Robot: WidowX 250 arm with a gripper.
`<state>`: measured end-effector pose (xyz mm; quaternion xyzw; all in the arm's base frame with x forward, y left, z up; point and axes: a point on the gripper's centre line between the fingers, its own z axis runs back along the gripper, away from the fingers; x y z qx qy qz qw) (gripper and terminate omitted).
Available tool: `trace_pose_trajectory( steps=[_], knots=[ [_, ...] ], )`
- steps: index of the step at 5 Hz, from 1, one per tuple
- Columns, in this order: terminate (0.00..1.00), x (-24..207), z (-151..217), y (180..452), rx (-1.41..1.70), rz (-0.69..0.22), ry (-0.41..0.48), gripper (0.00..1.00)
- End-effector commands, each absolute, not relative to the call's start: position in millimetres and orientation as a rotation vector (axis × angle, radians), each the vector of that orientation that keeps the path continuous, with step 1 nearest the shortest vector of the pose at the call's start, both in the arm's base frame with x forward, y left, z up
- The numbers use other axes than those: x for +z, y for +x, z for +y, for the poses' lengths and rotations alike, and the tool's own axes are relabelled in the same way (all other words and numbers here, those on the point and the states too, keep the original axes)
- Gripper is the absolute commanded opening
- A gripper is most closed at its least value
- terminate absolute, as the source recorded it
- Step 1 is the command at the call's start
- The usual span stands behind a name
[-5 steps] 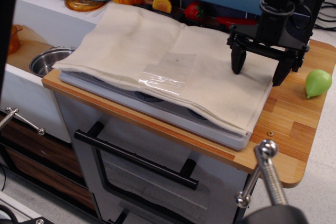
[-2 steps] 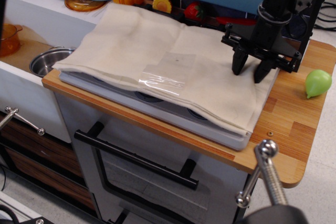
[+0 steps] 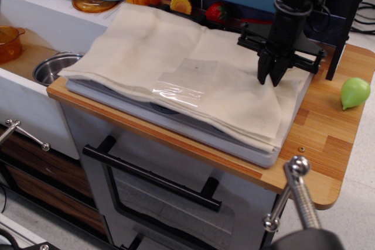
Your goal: Fold cloth in half
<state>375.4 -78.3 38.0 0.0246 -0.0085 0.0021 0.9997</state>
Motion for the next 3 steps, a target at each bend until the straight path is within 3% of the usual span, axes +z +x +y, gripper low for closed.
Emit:
trace_pose_trajectory(
  steps=[1, 2, 3],
  knots=[
    [0.0, 144, -28, 386, 0.012, -0.126, -0.149, 0.0],
    [0.0, 159, 9, 385, -0.011, -0.124, -0.192, 0.0],
    [0.0, 147, 53, 382, -0.02, -0.116, -0.2, 0.0]
  ],
)
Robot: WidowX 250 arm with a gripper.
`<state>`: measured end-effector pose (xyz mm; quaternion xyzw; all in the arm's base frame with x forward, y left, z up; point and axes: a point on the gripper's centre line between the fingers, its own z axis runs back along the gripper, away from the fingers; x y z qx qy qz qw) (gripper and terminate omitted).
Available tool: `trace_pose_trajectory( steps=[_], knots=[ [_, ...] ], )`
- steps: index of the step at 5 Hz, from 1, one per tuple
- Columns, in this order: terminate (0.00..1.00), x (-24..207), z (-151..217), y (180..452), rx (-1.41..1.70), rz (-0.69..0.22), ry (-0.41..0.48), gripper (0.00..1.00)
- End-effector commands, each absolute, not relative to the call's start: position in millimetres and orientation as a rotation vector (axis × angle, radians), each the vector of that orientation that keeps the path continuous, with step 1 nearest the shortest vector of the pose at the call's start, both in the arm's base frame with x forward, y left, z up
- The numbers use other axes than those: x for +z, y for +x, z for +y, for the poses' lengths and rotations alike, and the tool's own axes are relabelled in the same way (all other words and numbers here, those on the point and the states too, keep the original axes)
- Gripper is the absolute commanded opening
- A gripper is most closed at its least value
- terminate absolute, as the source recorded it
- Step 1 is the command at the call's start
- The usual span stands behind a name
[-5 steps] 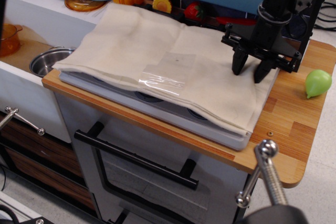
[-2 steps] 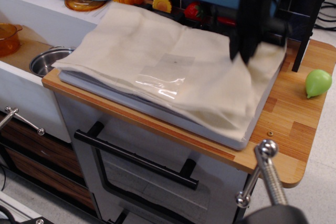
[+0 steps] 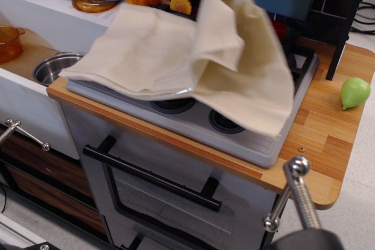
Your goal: Fold cloth in half
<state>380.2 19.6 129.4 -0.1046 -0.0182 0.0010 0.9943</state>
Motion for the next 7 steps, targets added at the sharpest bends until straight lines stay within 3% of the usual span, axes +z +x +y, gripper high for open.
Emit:
trace_pose_trajectory(
  steps=[1, 3, 4, 6, 7],
  knots=[
    [0.0, 130, 102, 373, -0.089, -0.093, -0.156, 0.0],
    [0.0, 119, 200, 375, -0.127, -0.066, -0.061, 0.0],
    [0.0, 119, 200, 375, -0.127, -0.066, -0.061, 1.0],
    [0.0, 119, 200, 375, -0.127, -0.066, -0.061, 1.0],
    [1.0, 119, 200, 375, -0.127, -0.066, -0.061, 1.0]
  ],
)
